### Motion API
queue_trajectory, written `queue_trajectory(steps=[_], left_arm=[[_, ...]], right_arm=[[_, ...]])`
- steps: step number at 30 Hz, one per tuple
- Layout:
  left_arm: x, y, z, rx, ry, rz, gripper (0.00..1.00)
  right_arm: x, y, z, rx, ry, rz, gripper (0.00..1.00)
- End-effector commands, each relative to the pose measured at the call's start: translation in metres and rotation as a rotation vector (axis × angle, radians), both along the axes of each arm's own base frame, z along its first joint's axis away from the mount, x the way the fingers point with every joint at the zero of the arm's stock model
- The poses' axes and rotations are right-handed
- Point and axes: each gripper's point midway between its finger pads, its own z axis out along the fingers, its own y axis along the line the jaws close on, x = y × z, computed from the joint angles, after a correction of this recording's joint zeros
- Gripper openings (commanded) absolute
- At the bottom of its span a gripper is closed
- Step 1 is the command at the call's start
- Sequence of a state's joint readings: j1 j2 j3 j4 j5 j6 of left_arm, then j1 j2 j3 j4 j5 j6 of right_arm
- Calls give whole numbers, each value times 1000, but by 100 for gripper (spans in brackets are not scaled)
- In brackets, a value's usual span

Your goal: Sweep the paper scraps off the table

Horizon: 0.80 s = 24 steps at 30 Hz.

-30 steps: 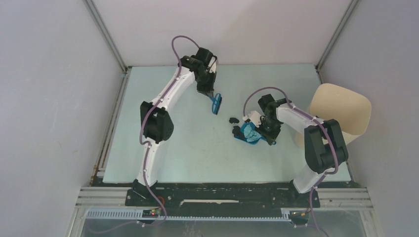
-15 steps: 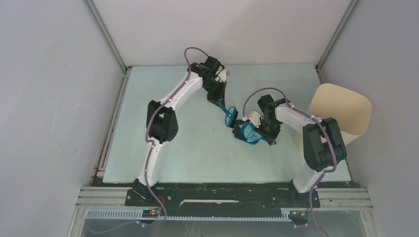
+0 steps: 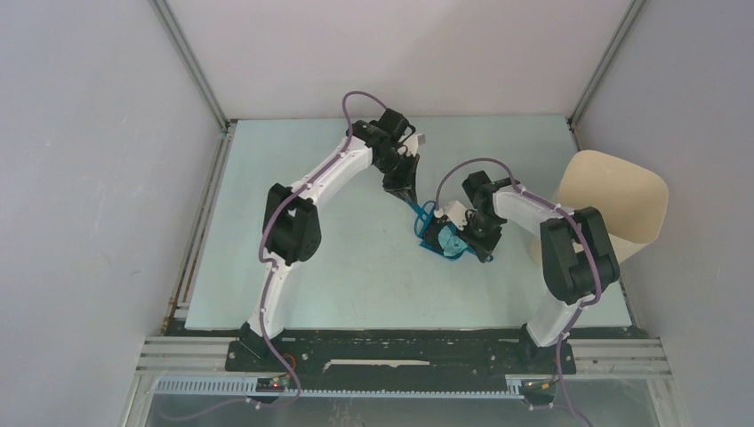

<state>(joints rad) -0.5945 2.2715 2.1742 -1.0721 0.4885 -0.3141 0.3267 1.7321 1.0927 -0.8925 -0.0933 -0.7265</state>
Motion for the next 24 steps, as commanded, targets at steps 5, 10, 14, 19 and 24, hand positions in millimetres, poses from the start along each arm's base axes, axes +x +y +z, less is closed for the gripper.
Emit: queue_trajectory(steps=[5, 10, 14, 19, 24], left_arm=[[9, -2, 48, -18, -140, 48, 0], [16, 1, 52, 4, -175, 88, 0], [20, 4, 56, 14, -210, 115, 0], [20, 11, 69, 26, -247, 133, 0], [20, 28, 89, 70, -315, 157, 0]], right_arm=[[18, 9, 10, 105, -68, -26, 11], [16, 10, 10, 151, -93, -31, 10], [17, 13, 14, 177, -133, -28, 9], [18, 14, 20, 197, -163, -26, 8], [18, 13, 22, 203, -171, -29, 8]])
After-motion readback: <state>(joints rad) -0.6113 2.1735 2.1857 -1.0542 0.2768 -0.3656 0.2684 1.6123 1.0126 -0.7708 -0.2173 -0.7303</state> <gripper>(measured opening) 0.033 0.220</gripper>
